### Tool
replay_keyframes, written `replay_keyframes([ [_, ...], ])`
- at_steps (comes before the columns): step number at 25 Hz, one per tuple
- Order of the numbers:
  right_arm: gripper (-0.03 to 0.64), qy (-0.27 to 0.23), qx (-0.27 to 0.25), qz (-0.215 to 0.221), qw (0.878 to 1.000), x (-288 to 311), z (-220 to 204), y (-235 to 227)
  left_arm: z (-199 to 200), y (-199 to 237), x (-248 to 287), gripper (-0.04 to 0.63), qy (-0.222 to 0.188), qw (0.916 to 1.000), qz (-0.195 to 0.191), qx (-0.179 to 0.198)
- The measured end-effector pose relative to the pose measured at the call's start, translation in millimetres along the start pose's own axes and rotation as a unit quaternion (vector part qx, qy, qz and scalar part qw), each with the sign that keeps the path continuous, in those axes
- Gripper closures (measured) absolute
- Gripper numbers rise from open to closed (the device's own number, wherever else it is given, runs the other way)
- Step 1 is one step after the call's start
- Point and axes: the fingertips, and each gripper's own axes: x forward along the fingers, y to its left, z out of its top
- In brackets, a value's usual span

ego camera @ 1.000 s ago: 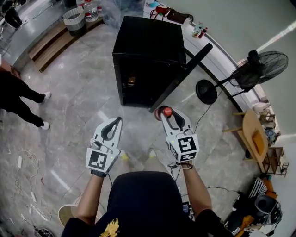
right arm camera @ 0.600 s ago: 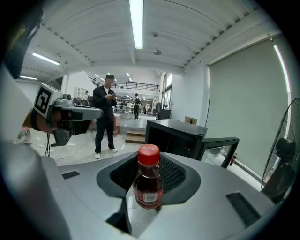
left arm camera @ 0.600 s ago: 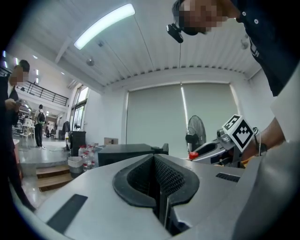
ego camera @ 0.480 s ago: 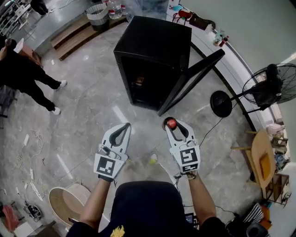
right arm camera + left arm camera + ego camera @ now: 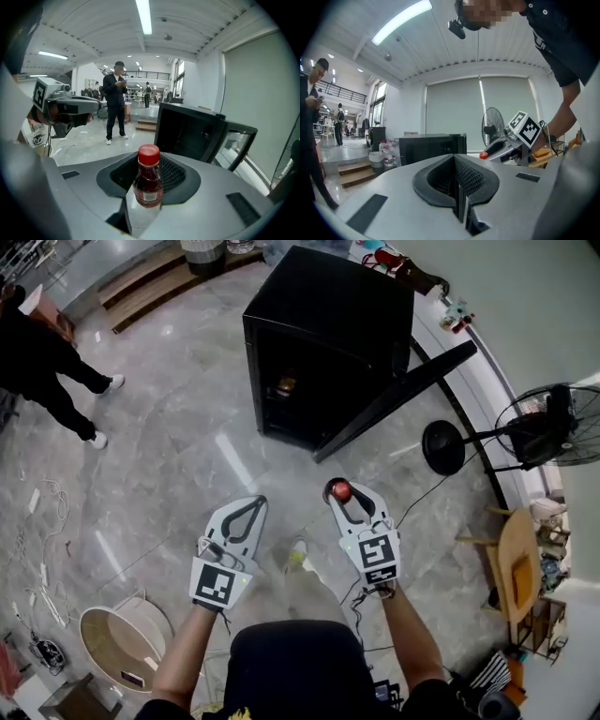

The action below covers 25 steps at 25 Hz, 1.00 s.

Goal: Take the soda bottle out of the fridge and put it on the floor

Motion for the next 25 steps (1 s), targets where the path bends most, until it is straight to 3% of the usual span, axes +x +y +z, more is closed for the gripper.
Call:
replay_keyframes([
  [10, 0.486, 0.071, -0.052, 0.048, 0.995, 113.6, -70.2, 51.6, -98.3, 47.3, -14.8, 0.58, 0.029, 0.9988, 0.027, -0.027],
  [18, 0.485, 0.139, -0.069, 0.093, 0.984, 186.1, -149.5, 92.1, -173.2, 57.5, -20.6, 0.58, 0.055, 0.9961, 0.038, -0.058],
  [25, 0.486, 0.167, -0.024, 0.085, 0.982, 236.8, -229.0, 102.2, -254.6, 56.3, -15.7, 0.58, 0.072, 0.9936, 0.055, -0.068],
])
